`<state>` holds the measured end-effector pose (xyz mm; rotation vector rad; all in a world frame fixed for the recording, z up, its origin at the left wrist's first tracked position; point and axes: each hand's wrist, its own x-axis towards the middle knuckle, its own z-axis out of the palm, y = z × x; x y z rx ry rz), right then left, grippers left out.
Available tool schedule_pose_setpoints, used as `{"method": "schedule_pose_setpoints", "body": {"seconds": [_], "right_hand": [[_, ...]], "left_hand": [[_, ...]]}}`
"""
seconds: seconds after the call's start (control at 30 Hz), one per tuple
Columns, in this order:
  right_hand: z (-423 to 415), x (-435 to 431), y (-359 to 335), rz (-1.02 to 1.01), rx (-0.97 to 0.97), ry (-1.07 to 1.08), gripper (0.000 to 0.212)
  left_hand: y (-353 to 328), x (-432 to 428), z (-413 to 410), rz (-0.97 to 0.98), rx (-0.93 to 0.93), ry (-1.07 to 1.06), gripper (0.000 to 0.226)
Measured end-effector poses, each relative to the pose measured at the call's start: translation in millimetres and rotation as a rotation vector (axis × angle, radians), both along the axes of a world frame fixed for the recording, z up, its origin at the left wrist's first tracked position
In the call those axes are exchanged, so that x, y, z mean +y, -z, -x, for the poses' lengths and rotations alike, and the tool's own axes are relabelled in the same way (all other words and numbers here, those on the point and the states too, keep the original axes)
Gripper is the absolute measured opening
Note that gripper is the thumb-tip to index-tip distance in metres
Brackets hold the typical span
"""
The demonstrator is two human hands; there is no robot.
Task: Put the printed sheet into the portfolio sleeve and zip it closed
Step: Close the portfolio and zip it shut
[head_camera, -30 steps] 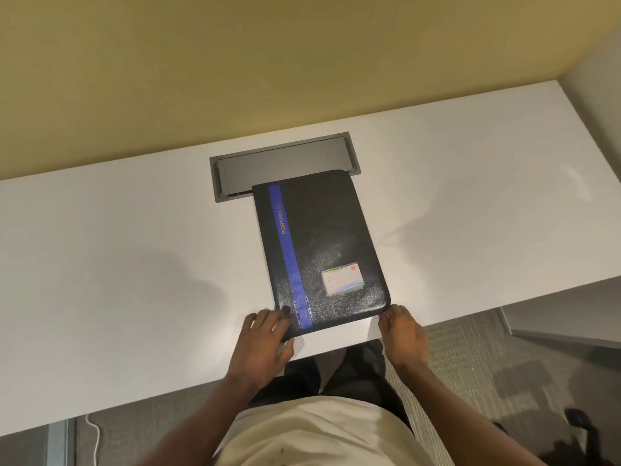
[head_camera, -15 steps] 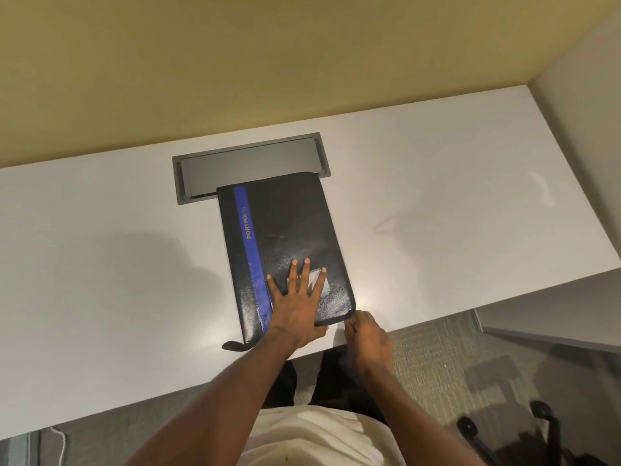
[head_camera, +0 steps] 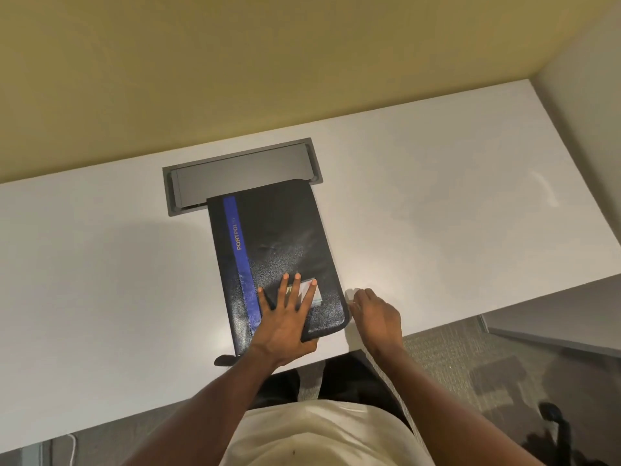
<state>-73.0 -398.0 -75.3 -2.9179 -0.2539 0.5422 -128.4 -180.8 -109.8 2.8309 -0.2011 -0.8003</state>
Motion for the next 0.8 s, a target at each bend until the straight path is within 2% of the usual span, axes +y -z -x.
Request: {"method": "schedule_pose_setpoints", "body": {"seconds": [0.5, 0.67, 0.8], "right_hand": [[-126.6, 46.0, 12.5, -0.014, -0.089, -0.248, 0.016], [-154.6, 61.3, 17.6, -0.073, -0.048, -0.133, 0.014], [-160.3, 67.2, 19.3, -0.362, 0.132, 0.1, 0.016]], "left_hand": [[6.4, -3.1, 4.3, 0.01, -0.019, -0.007, 0.128], [0.7, -1.2, 8.5, 0.045, -0.059, 0.012, 0.117], [-3.6, 8.2, -0.9, 0.111, -0.158, 0.018, 0.097]]}}
